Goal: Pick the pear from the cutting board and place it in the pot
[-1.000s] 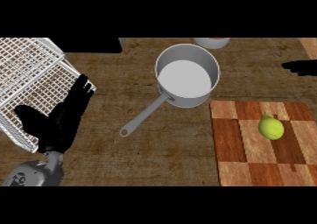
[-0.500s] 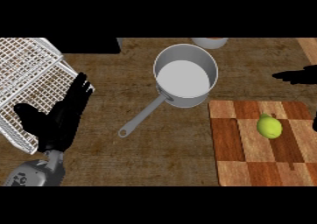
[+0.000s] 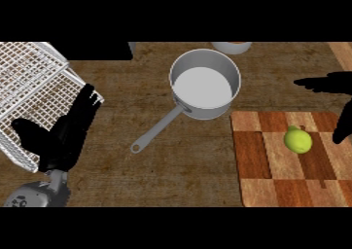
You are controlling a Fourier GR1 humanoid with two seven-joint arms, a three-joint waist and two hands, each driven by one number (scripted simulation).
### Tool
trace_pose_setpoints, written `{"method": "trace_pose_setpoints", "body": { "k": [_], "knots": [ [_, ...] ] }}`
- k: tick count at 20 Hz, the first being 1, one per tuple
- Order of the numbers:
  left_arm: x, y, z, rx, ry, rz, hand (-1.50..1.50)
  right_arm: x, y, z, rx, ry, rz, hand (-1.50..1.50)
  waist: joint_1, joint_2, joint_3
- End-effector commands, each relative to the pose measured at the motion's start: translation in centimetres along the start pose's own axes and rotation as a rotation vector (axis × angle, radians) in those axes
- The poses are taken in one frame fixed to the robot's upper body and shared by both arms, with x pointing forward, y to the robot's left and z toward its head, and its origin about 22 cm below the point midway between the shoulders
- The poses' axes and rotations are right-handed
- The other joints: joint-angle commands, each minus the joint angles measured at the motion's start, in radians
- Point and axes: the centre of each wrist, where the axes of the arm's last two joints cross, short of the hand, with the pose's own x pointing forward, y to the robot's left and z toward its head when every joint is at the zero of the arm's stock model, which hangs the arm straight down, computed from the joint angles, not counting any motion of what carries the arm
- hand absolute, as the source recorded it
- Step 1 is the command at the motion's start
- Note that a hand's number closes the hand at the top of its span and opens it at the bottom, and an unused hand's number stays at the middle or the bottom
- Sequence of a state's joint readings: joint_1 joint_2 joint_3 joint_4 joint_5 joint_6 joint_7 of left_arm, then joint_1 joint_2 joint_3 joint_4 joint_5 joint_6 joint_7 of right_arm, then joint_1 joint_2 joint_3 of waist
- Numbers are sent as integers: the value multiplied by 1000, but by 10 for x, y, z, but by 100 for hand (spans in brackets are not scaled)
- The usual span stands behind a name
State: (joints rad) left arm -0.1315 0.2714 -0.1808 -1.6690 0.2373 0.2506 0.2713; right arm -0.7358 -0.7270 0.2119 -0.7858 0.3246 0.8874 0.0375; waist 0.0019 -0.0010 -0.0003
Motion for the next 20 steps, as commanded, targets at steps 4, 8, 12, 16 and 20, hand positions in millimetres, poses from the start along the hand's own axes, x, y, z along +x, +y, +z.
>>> {"method": "trace_pose_setpoints", "body": {
  "k": [4,8,12,16,20],
  "knots": [
    [27,7,6,7,-14,-12,0,-1,15,-12,8,81,-4,-150,4,0,0],
    [18,7,-13,-3,-17,0,0,6,19,-23,-4,135,17,-150,3,2,0],
    [3,2,3,-14,0,11,0,13,31,-35,49,139,69,-150,7,2,0],
    [3,4,9,-9,-1,-20,0,8,48,-48,49,118,89,-150,9,2,1],
    [14,2,-6,-5,-5,-1,0,8,65,-63,100,198,142,-150,6,3,1]
  ]
}}
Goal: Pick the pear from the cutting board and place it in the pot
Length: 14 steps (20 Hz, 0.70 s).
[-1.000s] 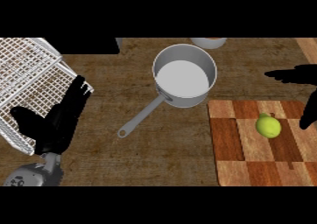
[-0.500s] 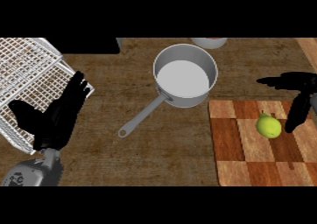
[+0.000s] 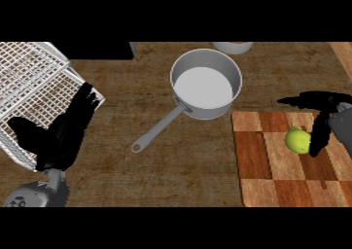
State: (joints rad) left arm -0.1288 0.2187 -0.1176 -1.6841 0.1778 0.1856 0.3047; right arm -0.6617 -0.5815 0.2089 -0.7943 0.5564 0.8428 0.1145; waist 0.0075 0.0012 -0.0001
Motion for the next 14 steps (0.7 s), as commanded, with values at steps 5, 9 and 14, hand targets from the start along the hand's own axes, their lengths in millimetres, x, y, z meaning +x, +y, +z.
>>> {"method": "trace_pose_setpoints", "body": {
  "k": [5,9,14],
  "knots": [
    [-9,7,5,4,14,3,0,-20,18,-18,54,65,49,-150,2,1,0],
    [-5,14,5,-4,7,-7,0,-10,17,-29,62,61,66,-150,4,1,0],
    [-8,-19,-5,-5,11,2,0,-20,30,-36,69,-67,7,150,4,3,1]
  ]
}}
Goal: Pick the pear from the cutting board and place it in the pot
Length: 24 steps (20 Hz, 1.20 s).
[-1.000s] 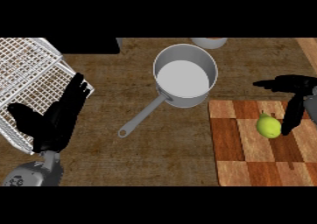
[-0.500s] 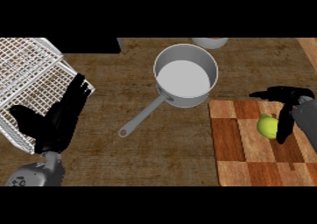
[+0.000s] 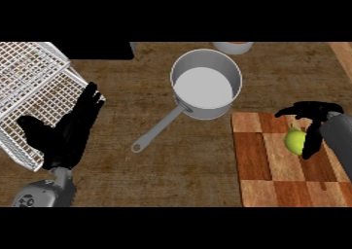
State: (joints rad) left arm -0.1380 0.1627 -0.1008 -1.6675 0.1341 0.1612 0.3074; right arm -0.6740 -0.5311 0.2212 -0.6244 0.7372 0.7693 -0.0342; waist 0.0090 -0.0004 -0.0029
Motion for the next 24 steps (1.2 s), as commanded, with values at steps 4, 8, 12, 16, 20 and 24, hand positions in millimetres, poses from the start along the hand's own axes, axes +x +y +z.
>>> {"method": "trace_pose_setpoints", "body": {
  "k": [4,8,12,16,20,24],
  "knots": [
    [3,11,-10,-3,-10,3,0,2,6,-6,-54,-121,1,150,-2,3,3],
    [6,1,-3,4,2,-17,0,4,11,-17,-70,-143,-6,150,3,4,3],
    [2,7,8,0,-20,13,0,6,-1,-3,-101,-173,-39,150,-3,1,3],
    [-12,9,2,62,33,-10,0,40,16,-26,-244,48,-196,150,-53,-23,-3],
    [-8,17,4,89,44,-14,0,21,19,-25,-406,269,-352,150,-112,-64,-13],
    [-13,24,6,108,68,-23,0,44,3,-16,-625,442,-416,150,-126,-79,-20]
  ]
}}
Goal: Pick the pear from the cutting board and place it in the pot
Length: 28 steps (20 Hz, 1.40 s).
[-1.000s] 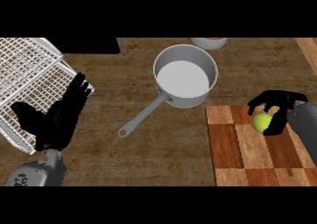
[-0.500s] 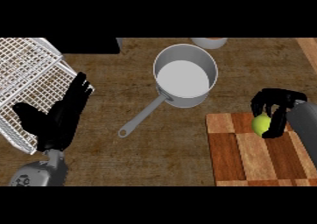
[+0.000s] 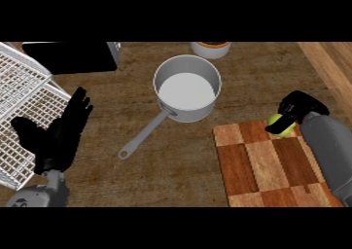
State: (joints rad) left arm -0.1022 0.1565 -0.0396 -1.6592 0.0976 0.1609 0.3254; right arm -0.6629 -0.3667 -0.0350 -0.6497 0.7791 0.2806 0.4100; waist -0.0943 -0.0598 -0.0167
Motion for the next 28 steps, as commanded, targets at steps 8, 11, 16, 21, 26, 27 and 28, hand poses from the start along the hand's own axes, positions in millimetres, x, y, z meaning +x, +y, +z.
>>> {"method": "trace_pose_setpoints", "body": {
  "k": [8,11,16,21,26,27,28],
  "knots": [
    [-6,4,2,19,38,-3,0,136,-11,62,-540,163,-226,150,6,-32,-4],
    [-7,8,2,14,42,-12,0,188,-16,102,-696,129,-250,150,38,-32,-5],
    [0,-5,-2,-30,13,-1,0,266,-22,192,-929,27,-253,150,52,-14,2],
    [3,-7,-4,-71,-2,-12,0,291,-42,247,-1075,74,-292,150,95,14,8],
    [9,-14,-6,-77,-23,-6,0,293,-62,258,-1088,133,-287,150,112,31,12],
    [5,-15,-7,-84,-17,14,0,290,-66,254,-1076,145,-309,150,115,36,11],
    [2,-17,-3,-102,-6,16,0,290,-69,253,-1074,165,-306,150,126,38,11]
  ]
}}
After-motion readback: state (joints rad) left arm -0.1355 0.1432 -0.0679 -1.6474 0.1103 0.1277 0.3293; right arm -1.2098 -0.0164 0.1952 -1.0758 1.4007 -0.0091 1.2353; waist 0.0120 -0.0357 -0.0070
